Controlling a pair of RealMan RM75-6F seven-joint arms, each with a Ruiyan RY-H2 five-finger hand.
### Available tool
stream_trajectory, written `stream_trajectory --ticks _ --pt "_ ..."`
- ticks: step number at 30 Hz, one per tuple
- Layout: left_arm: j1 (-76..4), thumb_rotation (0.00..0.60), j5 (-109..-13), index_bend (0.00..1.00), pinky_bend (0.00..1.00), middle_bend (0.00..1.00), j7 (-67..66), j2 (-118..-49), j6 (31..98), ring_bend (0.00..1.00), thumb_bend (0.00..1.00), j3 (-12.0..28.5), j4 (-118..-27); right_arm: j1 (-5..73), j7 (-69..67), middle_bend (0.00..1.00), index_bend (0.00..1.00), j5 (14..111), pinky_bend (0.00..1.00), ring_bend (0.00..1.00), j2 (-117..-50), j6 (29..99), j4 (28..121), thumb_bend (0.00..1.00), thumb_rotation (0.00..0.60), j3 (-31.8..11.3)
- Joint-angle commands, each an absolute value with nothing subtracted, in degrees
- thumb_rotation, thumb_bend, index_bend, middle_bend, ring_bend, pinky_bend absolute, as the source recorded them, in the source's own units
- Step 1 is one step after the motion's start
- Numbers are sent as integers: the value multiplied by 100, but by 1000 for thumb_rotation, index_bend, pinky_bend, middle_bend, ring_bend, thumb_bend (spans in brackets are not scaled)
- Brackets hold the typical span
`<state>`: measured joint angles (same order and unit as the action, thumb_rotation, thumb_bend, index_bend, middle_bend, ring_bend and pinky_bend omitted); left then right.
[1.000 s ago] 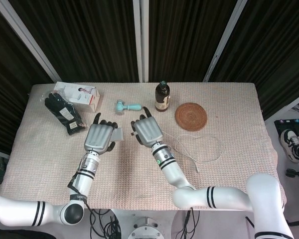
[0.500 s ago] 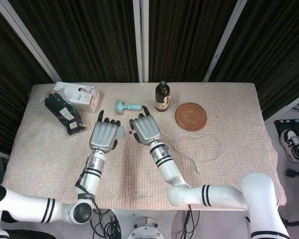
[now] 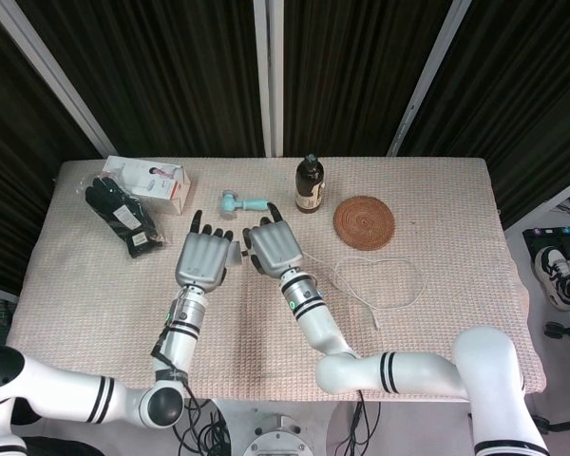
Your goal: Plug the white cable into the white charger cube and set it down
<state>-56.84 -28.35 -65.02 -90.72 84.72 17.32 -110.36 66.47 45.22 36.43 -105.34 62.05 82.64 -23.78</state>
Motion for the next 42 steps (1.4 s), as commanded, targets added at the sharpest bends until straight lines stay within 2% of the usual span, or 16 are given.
stream_trajectory --ticks 1,42 --pt "-5706 600 -2802 429 51 463 -6517 -9089 8485 257 345 1724 -11021 6661 4515 539 637 3631 70 299 -10538 6215 8256 372 600 -2372" --pt "-6053 600 -2783 429 52 463 -7051 -9575 8849 256 346 1548 -10493 6925 4532 538 637 3245 55 302 -10706 6199 8010 372 600 -2404"
